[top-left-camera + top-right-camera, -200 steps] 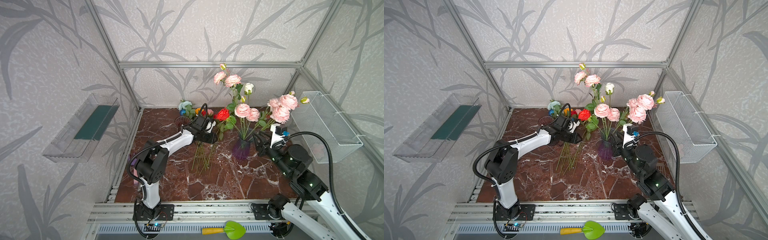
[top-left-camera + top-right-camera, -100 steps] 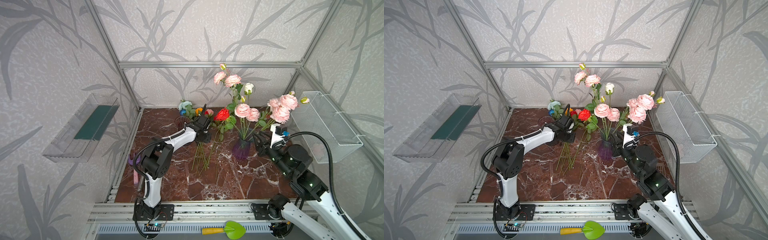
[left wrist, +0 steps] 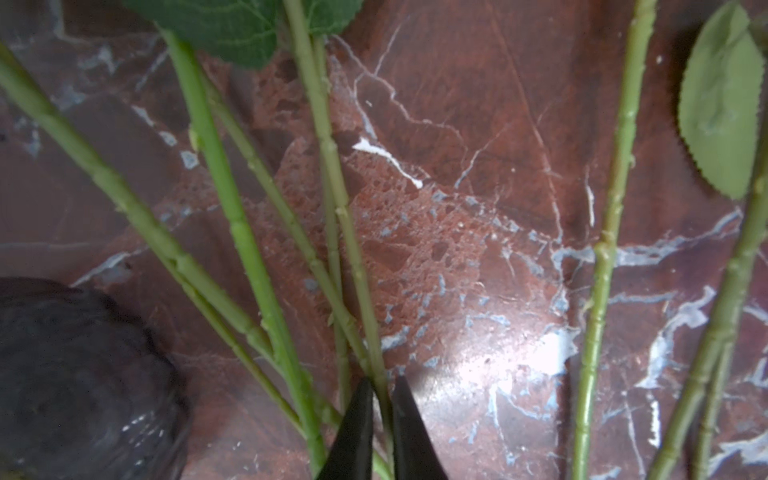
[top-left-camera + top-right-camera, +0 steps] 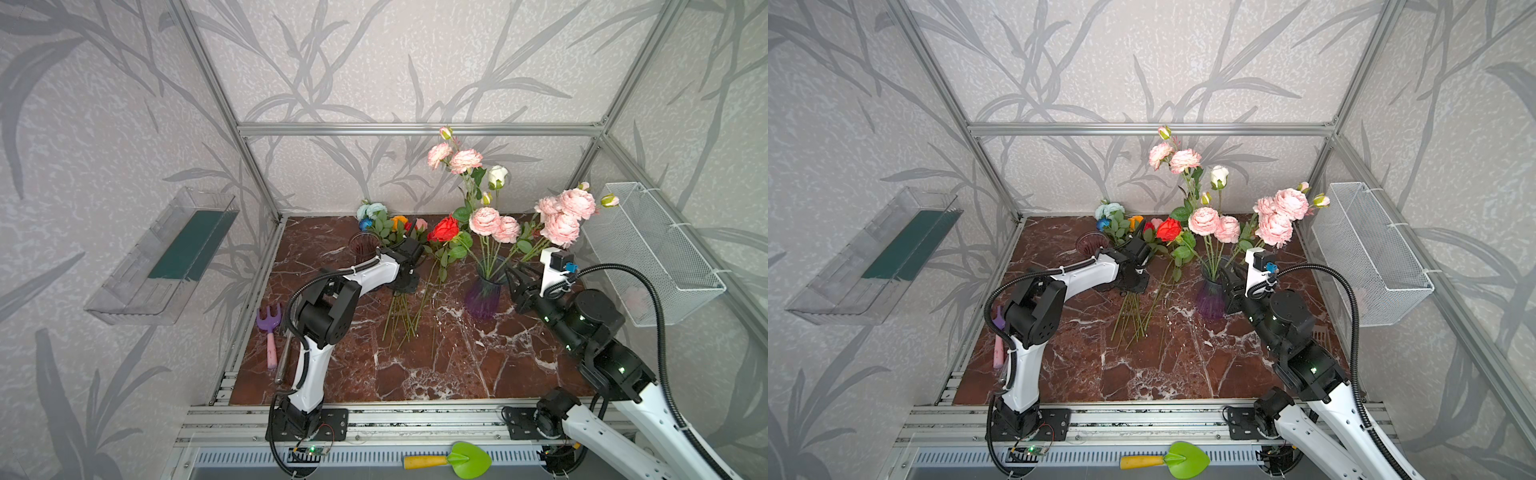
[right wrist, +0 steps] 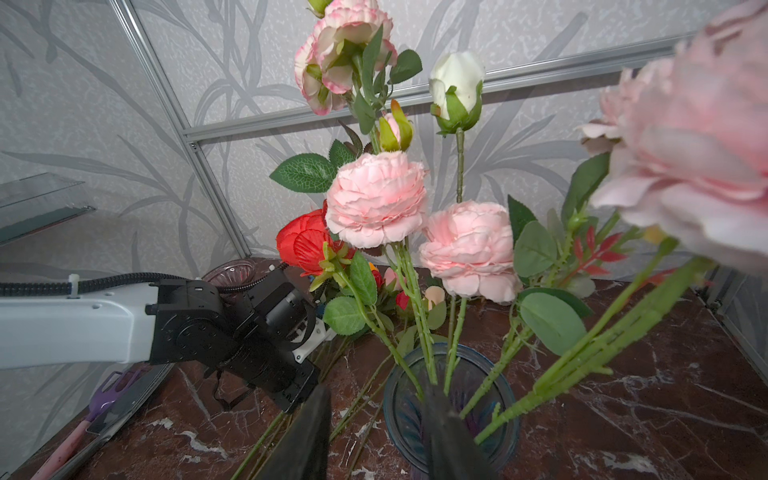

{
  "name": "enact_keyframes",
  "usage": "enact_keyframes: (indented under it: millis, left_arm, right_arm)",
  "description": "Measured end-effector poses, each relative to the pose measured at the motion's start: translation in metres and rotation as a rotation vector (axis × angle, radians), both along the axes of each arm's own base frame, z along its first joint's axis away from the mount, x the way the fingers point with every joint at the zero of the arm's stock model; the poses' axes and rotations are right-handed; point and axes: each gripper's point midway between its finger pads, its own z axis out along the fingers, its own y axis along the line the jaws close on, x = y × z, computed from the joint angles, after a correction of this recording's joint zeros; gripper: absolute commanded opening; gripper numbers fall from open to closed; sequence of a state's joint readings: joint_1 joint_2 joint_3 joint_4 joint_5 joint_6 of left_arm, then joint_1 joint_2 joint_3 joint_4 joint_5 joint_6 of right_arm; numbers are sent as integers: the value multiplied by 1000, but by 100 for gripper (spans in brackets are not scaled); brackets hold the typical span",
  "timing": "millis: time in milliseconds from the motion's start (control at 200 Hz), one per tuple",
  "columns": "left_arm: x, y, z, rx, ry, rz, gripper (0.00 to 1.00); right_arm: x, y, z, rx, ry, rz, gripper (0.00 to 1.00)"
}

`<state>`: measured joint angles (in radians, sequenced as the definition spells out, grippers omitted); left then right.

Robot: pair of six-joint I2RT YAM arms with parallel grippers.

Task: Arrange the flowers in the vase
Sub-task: 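Lift the red rose upward out of the pile with the left gripper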

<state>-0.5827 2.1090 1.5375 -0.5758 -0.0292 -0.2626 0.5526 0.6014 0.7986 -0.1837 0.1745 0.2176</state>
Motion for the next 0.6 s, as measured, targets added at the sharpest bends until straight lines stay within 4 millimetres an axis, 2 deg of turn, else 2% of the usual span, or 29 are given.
enact_keyframes:
  millis: [205, 290, 600]
  left_arm:
    - [1, -2, 12, -20, -17, 4, 0]
    - [1, -4, 21, -37, -27, 5, 0]
    - [-7, -10, 73, -158, -89, 17, 0]
  right_arm:
    - [0, 0, 1, 1, -2, 0, 38]
    - [0, 0, 1, 1, -2, 0, 38]
    - [0, 0, 1, 1, -2, 0, 38]
